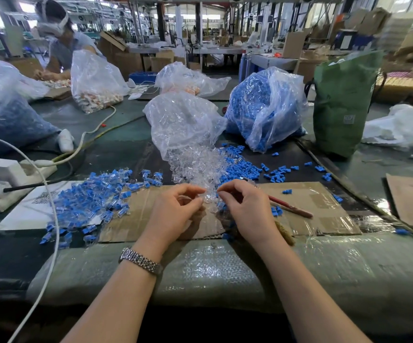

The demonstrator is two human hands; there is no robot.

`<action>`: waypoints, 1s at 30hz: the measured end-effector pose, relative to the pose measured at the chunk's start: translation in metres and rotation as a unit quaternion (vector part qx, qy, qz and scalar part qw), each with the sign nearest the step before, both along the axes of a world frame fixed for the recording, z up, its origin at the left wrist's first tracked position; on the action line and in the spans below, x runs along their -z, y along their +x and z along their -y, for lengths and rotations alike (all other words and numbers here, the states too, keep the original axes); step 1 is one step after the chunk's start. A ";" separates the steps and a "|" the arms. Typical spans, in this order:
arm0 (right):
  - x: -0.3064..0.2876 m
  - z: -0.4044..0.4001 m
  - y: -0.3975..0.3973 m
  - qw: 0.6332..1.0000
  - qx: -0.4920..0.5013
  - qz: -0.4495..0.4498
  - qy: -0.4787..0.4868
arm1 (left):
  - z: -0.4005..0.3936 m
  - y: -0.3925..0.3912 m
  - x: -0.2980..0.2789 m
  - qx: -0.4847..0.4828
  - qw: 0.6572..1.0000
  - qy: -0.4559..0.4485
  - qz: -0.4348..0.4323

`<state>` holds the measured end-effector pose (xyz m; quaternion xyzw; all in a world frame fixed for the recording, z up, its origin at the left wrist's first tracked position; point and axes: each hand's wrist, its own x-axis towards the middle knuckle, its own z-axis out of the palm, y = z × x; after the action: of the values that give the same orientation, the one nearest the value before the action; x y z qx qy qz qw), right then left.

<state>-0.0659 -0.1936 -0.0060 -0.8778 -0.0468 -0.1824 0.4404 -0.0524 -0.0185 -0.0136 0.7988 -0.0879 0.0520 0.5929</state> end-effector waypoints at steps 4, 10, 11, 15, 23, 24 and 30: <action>0.005 -0.002 -0.001 0.999 0.008 0.026 0.045 | 0.001 0.000 0.000 0.018 0.995 -0.078 -0.055; 0.009 -0.001 -0.006 0.997 -0.006 0.060 0.041 | 0.000 0.001 -0.001 0.026 0.994 -0.091 -0.057; 0.010 -0.002 -0.006 0.997 -0.009 0.058 0.048 | 0.000 0.000 -0.001 0.028 0.992 -0.103 -0.061; 0.010 -0.003 -0.007 0.996 -0.020 0.061 0.066 | -0.004 0.000 0.000 0.035 0.992 -0.095 -0.073; 0.008 -0.005 -0.008 0.993 -0.056 0.093 0.035 | -0.007 -0.002 -0.008 0.117 0.962 -0.206 -0.131; 0.008 -0.005 -0.008 0.993 -0.057 0.096 0.032 | -0.006 -0.002 -0.009 0.121 0.960 -0.213 -0.136; 0.007 -0.005 -0.010 0.992 -0.065 0.103 0.032 | -0.006 -0.004 -0.012 0.130 0.948 -0.251 -0.145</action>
<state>-0.0758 -0.1885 -0.0134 -0.8347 -0.1428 -0.2447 0.4722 -0.0568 -0.0127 -0.0020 0.6047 -0.0884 -0.1218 0.7821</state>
